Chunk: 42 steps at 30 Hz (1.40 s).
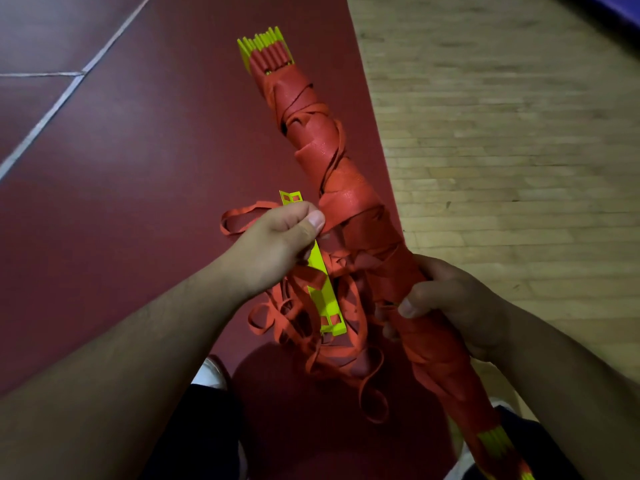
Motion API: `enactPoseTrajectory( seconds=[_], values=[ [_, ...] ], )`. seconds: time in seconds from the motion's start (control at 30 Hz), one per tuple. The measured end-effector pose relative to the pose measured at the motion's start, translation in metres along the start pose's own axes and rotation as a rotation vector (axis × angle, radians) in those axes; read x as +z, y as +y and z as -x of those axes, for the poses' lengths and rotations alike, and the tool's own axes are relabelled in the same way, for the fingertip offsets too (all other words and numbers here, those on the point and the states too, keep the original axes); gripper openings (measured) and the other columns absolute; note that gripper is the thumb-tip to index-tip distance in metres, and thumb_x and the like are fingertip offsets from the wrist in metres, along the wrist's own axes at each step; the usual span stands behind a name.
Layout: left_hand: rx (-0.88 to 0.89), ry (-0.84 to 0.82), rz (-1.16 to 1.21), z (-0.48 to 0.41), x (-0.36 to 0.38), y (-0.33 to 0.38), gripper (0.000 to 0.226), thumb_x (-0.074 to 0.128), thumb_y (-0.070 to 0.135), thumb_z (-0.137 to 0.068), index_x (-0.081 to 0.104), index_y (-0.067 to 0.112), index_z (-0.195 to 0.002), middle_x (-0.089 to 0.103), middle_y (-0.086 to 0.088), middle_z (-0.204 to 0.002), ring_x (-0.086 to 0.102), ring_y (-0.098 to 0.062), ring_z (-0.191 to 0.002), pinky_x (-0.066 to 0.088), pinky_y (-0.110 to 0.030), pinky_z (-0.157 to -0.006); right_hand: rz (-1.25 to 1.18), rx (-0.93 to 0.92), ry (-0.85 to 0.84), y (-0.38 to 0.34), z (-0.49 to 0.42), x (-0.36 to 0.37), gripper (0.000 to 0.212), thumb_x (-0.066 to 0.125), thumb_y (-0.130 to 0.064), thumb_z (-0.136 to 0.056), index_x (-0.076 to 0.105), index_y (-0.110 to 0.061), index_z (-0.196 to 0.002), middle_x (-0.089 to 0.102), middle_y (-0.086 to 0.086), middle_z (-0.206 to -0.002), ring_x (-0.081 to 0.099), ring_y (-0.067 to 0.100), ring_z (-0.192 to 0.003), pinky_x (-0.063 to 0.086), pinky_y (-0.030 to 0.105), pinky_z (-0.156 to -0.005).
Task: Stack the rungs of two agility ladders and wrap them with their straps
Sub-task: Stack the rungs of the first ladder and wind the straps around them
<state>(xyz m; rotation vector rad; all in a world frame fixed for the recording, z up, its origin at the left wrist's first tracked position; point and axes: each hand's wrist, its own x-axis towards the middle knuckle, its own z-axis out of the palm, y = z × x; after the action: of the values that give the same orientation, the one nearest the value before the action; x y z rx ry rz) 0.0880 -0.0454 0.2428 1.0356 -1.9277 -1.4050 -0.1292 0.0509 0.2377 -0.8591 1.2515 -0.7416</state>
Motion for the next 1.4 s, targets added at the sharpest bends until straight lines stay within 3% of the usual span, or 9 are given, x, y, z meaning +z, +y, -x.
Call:
enactPoseTrajectory(
  seconds=[0.27, 0.43, 0.57, 0.7, 0.83, 0.9, 1.07, 1.23, 1.4],
  values=[
    [-0.011, 0.012, 0.141, 0.002, 0.001, 0.005, 0.032, 0.042, 0.039, -0.093, 0.048, 0.013, -0.076, 0.038, 0.008, -0.059, 0.032, -0.006, -0.051, 0.025, -0.024, -0.051, -0.048, -0.003, -0.066, 0.000, 0.000, -0.002, 0.061, 0.072, -0.017, -0.042, 0.066, -0.001, -0.100, 0.060, 0.042, -0.091, 0.058, 0.046, -0.075, 0.045, 0.055, -0.074],
    [-0.003, -0.070, 0.334, 0.000, 0.001, 0.004, 0.082, 0.065, 0.073, -0.072, 0.052, -0.003, -0.100, 0.033, 0.008, -0.057, 0.027, -0.007, -0.047, 0.019, -0.024, -0.045, -0.173, 0.006, -0.252, 0.004, 0.002, -0.002, 0.049, 0.068, -0.015, -0.044, 0.071, 0.001, -0.091, 0.064, 0.033, -0.084, 0.064, 0.038, -0.066, 0.051, 0.043, -0.068],
    [0.074, -0.146, 0.456, -0.001, 0.006, 0.004, 0.024, 0.068, 0.044, -0.082, 0.072, 0.021, -0.081, 0.062, 0.003, -0.065, 0.058, -0.014, -0.058, 0.043, -0.023, -0.057, -0.276, 0.053, -0.394, 0.005, 0.005, 0.002, 0.050, 0.068, -0.013, -0.047, 0.071, 0.006, -0.094, 0.067, 0.032, -0.081, 0.068, 0.037, -0.065, 0.057, 0.038, -0.064],
    [0.006, 0.100, 0.488, -0.004, 0.014, 0.008, 0.019, 0.068, 0.034, -0.084, 0.072, 0.016, -0.085, 0.072, -0.004, -0.075, 0.067, -0.017, -0.063, 0.051, -0.024, -0.057, 0.036, -0.001, -0.116, 0.000, 0.003, 0.003, 0.049, 0.080, -0.037, -0.056, 0.073, -0.024, -0.103, 0.075, 0.012, -0.099, 0.072, 0.028, -0.085, 0.058, 0.042, -0.081],
    [-0.090, 0.318, 0.246, -0.006, 0.024, 0.006, 0.054, 0.078, 0.051, -0.077, 0.069, 0.000, -0.094, 0.070, -0.030, -0.096, 0.069, -0.047, -0.088, 0.055, -0.060, -0.082, 0.763, -0.161, 0.382, 0.006, -0.002, 0.025, 0.089, 0.074, -0.081, -0.042, 0.048, -0.049, -0.121, 0.071, -0.015, -0.101, 0.070, 0.012, -0.094, 0.057, 0.040, -0.083],
    [-0.093, 0.315, 0.225, -0.007, 0.026, 0.005, 0.059, 0.076, 0.053, -0.073, 0.067, -0.001, -0.093, 0.064, -0.037, -0.097, 0.065, -0.053, -0.085, 0.055, -0.060, -0.083, 0.857, -0.211, 0.469, 0.013, -0.005, 0.029, 0.083, 0.076, -0.073, -0.051, 0.040, -0.048, -0.122, 0.068, -0.014, -0.100, 0.068, 0.017, -0.093, 0.056, 0.040, -0.077],
    [-0.014, 0.037, 0.141, -0.008, 0.005, 0.007, 0.067, 0.076, 0.048, -0.075, 0.060, -0.014, -0.095, 0.056, -0.020, -0.077, 0.048, -0.025, -0.076, 0.038, -0.040, -0.072, 0.775, -0.201, 0.395, 0.007, -0.004, 0.007, 0.054, 0.070, -0.059, -0.052, 0.048, -0.053, -0.101, 0.068, -0.022, -0.085, 0.064, 0.002, -0.071, 0.055, 0.030, -0.062],
    [0.070, -0.053, 0.215, -0.006, -0.003, 0.009, 0.026, 0.068, 0.019, -0.079, 0.071, 0.002, -0.098, 0.077, 0.000, -0.091, 0.073, -0.010, -0.087, 0.052, -0.017, -0.077, 0.626, -0.141, 0.208, -0.001, -0.001, 0.002, 0.048, 0.078, -0.034, -0.050, 0.064, -0.036, -0.096, 0.071, -0.008, -0.076, 0.066, 0.011, -0.066, 0.056, 0.040, -0.065],
    [0.008, -0.218, 0.328, -0.002, -0.013, 0.005, 0.046, 0.074, 0.063, -0.071, 0.066, 0.019, -0.063, 0.044, 0.012, -0.047, 0.034, -0.003, -0.039, 0.028, -0.014, -0.041, 0.233, -0.034, -0.147, -0.006, 0.004, -0.004, 0.049, 0.079, -0.009, -0.051, 0.071, -0.019, -0.098, 0.070, 0.014, -0.080, 0.065, 0.026, -0.069, 0.055, 0.038, -0.065]
  ],
)
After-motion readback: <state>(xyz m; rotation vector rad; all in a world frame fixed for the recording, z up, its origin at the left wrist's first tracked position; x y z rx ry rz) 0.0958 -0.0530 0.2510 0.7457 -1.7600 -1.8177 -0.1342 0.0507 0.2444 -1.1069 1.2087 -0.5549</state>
